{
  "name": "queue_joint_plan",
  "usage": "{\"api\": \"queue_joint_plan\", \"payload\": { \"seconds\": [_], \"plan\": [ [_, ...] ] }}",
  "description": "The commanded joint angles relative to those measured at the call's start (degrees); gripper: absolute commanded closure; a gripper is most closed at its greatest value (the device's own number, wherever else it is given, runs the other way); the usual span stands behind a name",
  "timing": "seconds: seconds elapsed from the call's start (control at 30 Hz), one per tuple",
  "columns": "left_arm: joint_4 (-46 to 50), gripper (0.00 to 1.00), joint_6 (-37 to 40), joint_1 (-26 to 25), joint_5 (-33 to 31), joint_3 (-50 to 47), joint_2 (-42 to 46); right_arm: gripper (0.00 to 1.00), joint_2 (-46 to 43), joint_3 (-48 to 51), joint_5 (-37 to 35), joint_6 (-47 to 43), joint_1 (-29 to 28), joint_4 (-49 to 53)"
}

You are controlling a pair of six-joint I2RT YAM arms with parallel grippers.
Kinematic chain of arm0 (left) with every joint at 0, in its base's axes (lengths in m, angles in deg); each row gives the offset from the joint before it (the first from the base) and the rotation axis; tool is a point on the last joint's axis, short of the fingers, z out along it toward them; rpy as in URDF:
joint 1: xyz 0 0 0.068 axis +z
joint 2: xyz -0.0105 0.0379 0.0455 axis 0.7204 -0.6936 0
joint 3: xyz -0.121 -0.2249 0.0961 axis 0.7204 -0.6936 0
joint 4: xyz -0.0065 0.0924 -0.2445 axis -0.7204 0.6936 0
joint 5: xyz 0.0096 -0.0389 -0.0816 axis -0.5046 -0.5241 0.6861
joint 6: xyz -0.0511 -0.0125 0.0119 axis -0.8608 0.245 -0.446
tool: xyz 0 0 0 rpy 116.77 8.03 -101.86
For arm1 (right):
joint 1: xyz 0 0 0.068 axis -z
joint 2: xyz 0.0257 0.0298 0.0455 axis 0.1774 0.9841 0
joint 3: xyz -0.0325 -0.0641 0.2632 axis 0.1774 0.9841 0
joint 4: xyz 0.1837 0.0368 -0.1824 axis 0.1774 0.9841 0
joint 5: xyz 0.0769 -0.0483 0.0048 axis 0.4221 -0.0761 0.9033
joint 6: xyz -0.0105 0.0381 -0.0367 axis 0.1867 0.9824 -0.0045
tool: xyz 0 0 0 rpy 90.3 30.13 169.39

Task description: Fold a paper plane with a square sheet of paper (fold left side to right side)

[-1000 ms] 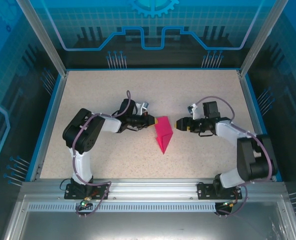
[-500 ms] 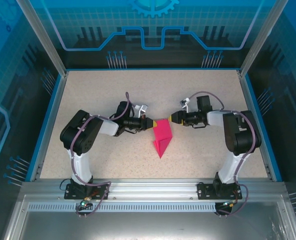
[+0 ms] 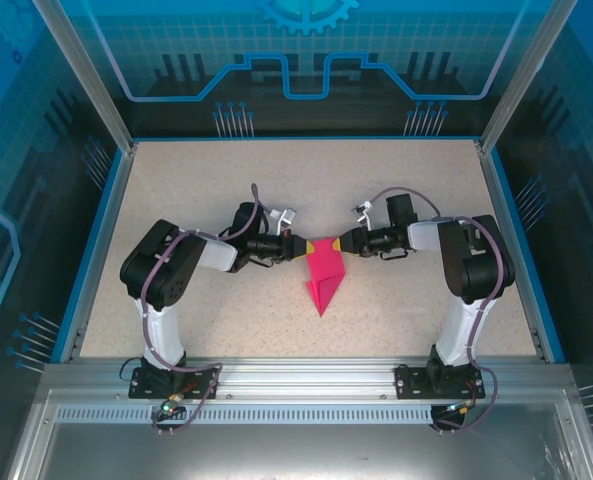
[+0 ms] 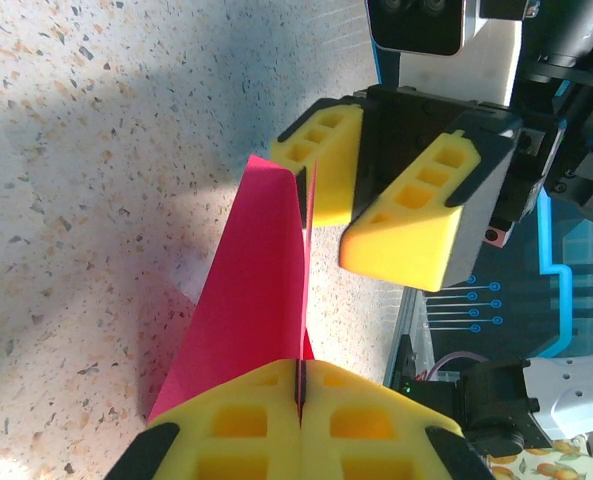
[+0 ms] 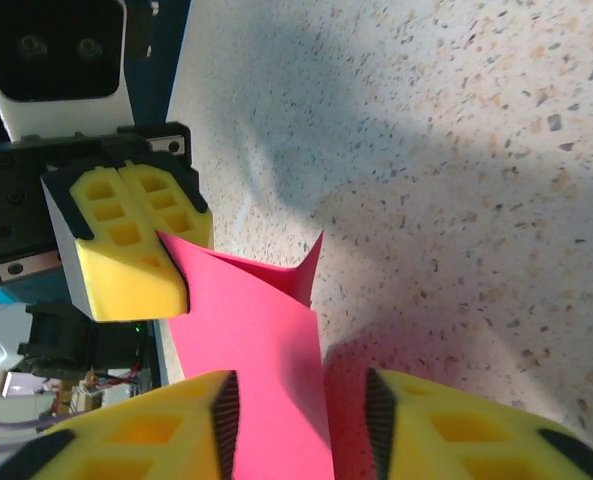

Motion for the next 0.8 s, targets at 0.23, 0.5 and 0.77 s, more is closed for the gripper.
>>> {"api": "queue_joint_plan", "payload": {
  "seconds": [0.23, 0.5, 0.77],
  "plan": [
    [4.7, 0.85, 5.6, 1.0, 0.1, 0.2, 2.5, 0.95, -2.9, -0.5, -1.9, -3.0, -0.6, 5.3],
    [26.6, 0.32, 18.1, 1.9, -13.0, -0.7, 19.4, 1.0, -6.6, 1.5, -4.0, -0.4, -0.7, 6.1],
    [52.0, 0.32, 26.9, -15.4, -38.3, 2.9, 33.8, 1.0, -7.5, 0.9, -7.6, 4.4, -2.3, 9.8]
  ]
}}
